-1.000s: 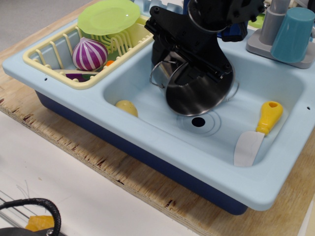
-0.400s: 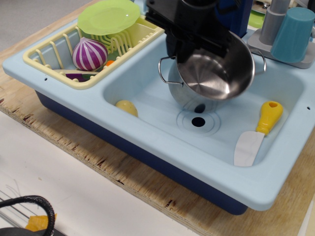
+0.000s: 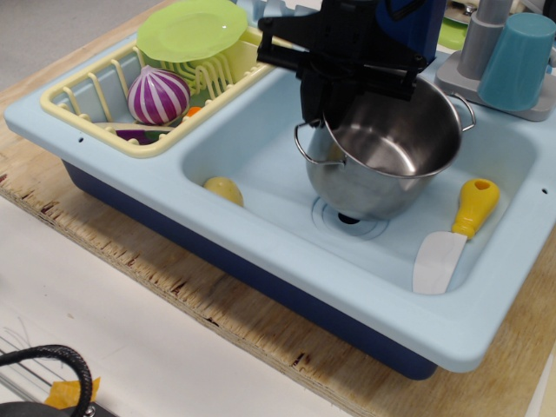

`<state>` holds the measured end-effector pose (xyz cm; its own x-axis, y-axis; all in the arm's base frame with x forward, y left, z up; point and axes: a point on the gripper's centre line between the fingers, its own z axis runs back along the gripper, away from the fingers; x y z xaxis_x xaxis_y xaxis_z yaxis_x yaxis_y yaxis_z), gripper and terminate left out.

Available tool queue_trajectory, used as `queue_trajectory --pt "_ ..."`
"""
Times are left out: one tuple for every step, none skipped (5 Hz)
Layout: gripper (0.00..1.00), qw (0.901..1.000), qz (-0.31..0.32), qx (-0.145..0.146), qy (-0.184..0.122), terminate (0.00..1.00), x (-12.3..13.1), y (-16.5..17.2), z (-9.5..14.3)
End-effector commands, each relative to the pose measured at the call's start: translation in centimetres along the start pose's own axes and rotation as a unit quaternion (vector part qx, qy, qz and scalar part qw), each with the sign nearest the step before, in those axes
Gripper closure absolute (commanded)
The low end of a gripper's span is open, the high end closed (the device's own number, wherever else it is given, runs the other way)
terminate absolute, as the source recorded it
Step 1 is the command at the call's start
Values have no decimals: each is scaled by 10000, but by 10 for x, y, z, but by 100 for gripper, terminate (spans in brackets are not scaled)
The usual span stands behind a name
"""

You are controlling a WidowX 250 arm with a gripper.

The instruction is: Flip pot upright which is in sink

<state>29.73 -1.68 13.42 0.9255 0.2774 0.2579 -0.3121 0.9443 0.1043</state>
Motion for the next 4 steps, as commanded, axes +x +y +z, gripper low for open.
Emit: queue_trajectory --pt "0 9971 593 -433 172 0 0 7 7" --pt "0 9971 593 -433 172 0 0 7 7" --pt "0 9971 593 -433 172 0 0 7 7" --pt "0 9971 593 -433 172 100 0 7 7"
